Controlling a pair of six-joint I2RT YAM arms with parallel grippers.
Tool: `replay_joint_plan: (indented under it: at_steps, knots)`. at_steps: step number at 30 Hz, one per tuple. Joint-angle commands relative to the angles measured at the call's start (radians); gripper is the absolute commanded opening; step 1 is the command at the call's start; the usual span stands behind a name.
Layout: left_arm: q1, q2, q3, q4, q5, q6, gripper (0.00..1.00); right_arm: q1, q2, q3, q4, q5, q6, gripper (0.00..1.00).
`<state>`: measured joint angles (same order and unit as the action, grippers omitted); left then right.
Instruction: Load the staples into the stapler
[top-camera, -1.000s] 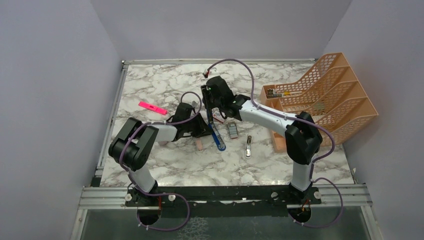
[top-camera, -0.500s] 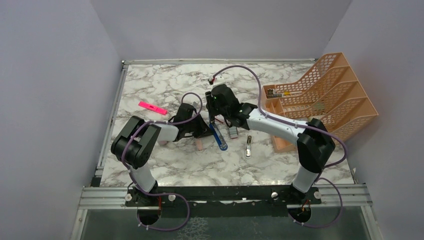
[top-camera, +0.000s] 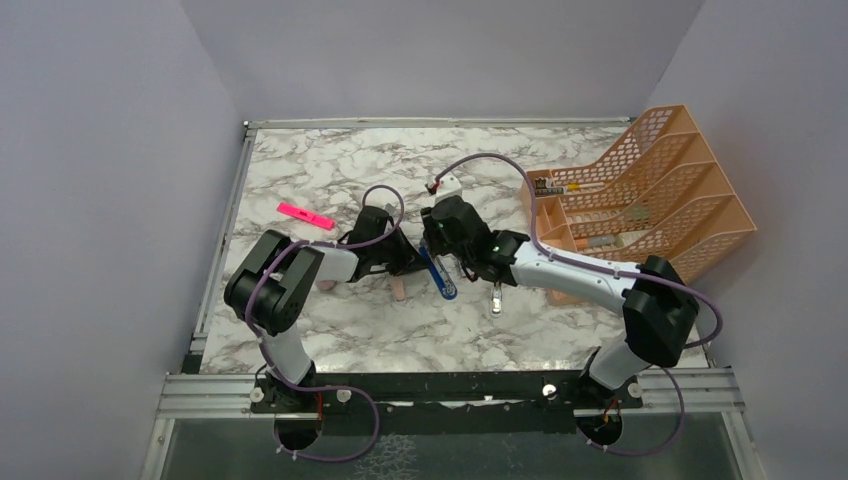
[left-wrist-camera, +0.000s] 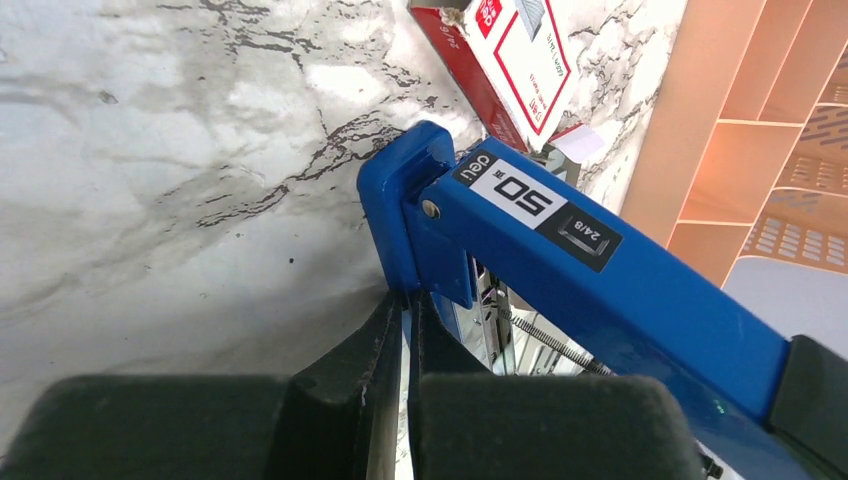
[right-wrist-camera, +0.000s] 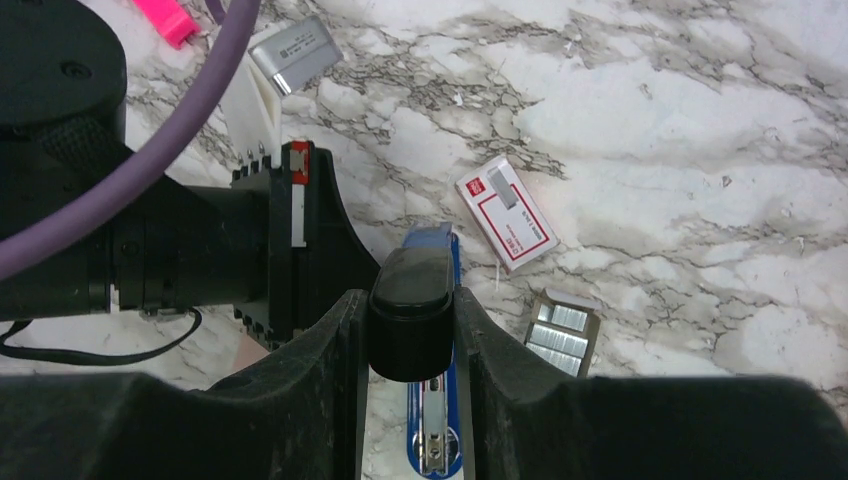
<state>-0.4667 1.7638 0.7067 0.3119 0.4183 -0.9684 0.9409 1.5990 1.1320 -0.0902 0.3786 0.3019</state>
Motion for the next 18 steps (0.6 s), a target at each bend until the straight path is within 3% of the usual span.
replay_joint_plan:
  at_steps: [1, 18]
  knots:
    - [-0.006, 0.073, -0.008, -0.112, -0.158, 0.037, 0.05, 0.027, -0.028, -0.062, -0.029, -0.004, 0.094, 0.22]
    - [-0.005, 0.021, -0.020, -0.084, -0.133, 0.040, 0.08, 0.076, -0.015, -0.160, -0.103, -0.013, 0.241, 0.22]
